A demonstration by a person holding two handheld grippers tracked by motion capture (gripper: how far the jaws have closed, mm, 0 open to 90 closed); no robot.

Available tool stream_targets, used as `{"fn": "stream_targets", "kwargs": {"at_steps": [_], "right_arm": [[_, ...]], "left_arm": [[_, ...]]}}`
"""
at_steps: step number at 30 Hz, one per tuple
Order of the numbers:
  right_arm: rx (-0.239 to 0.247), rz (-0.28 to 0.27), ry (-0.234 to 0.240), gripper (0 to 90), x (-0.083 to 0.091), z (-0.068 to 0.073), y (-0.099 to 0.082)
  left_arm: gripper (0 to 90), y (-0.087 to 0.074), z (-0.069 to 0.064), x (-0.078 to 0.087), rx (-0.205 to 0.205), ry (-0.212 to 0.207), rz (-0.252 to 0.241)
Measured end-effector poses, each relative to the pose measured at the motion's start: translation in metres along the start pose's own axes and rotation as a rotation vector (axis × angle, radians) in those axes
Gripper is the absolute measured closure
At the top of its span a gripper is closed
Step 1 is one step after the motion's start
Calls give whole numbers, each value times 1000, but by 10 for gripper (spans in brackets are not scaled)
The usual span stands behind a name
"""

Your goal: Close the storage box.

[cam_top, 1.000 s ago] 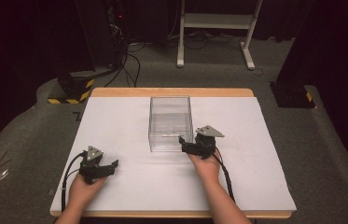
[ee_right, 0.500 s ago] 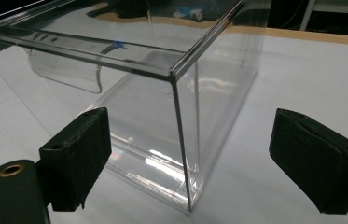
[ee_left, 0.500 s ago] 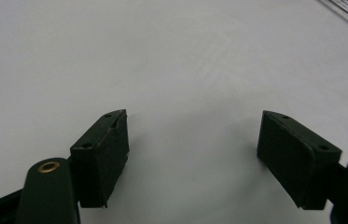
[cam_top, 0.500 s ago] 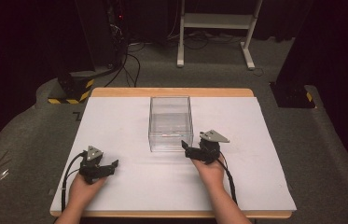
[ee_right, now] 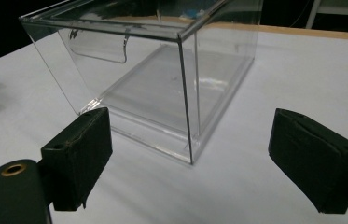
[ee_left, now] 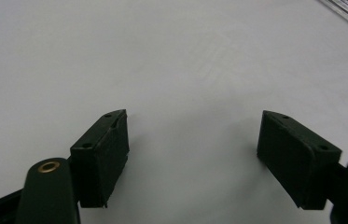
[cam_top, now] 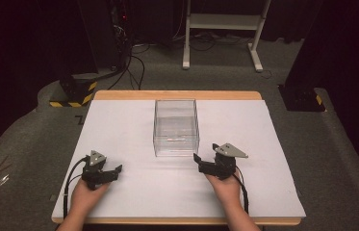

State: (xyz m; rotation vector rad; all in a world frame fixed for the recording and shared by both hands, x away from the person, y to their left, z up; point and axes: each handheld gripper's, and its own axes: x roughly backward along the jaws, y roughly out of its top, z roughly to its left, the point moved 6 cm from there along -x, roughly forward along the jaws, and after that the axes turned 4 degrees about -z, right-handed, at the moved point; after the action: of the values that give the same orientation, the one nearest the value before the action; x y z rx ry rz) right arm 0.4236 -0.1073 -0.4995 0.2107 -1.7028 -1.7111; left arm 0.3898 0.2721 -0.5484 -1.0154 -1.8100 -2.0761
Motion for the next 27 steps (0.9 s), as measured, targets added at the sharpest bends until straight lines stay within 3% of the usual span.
{"fn": "stream_targets", "kwargs": {"at_steps": [8,15,17,18,19,20,21,22,24,27], "right_arm": [[2,15,-18,136,20,-10,-10],[17,60,-73,136,39,-34,-20],[14,95,-95,136,44,-43,-26],[19,139,-118,134,47,-51,-34],[19,139,-118,134,47,-51,-34],[19,203,-139,131,46,-56,-45],[19,203,-139,131,46,-56,-45],[12,271,-146,138,42,-59,-54],[17,331,-160,129,37,-59,-56],[43,339,-189,154,36,-58,-57]], "left_arm": [[250,0,0,0,-2,1,0],[249,0,0,0,-2,1,0],[249,0,0,0,-2,1,1],[249,0,0,0,-2,1,0],[249,0,0,0,-2,1,0],[249,0,0,0,-3,1,1],[249,0,0,0,-3,1,1],[249,0,0,0,-3,2,0],[249,0,0,0,-3,1,0],[249,0,0,0,-2,1,0]]}}
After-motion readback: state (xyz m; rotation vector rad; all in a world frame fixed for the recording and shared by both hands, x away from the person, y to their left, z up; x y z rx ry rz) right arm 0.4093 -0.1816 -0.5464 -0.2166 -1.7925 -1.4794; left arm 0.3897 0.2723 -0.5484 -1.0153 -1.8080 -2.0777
